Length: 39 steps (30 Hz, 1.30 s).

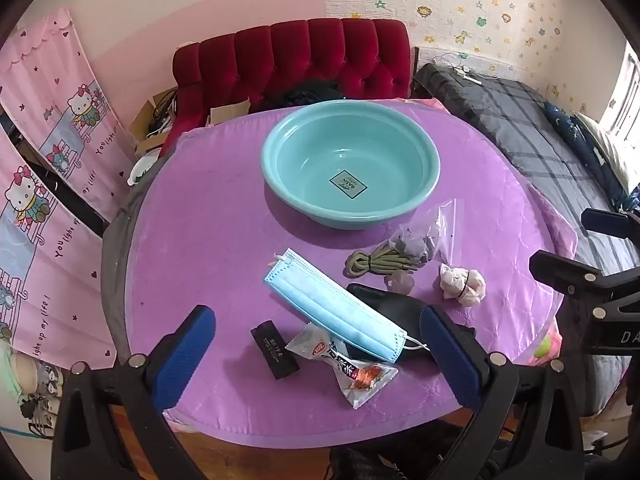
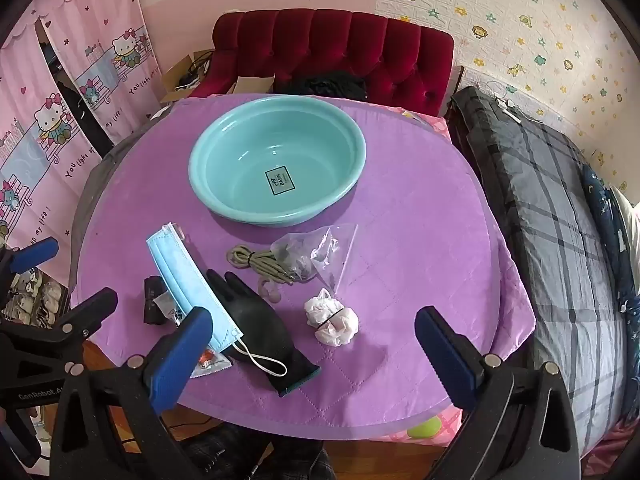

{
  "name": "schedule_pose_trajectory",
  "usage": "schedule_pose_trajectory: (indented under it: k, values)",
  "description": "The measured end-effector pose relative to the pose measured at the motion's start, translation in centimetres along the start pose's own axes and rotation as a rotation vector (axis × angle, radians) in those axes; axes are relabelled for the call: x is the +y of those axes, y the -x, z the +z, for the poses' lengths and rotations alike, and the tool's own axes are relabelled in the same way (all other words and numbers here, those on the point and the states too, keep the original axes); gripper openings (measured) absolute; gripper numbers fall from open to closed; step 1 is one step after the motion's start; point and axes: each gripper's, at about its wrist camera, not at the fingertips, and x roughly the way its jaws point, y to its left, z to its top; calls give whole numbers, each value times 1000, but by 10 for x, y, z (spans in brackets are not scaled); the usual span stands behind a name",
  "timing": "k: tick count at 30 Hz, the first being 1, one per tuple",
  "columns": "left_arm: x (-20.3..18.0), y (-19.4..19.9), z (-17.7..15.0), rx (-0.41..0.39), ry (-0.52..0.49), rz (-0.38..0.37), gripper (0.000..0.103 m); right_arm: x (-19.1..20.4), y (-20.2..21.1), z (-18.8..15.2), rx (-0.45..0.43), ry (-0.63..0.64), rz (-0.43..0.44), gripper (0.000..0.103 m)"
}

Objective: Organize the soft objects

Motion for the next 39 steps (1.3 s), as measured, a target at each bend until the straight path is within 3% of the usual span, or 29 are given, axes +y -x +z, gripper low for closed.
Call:
schedule_pose_trajectory:
  k: [39]
  values:
    - [9,2,-6,-1,41,11,103,1,3,-2,3,5,-3,103]
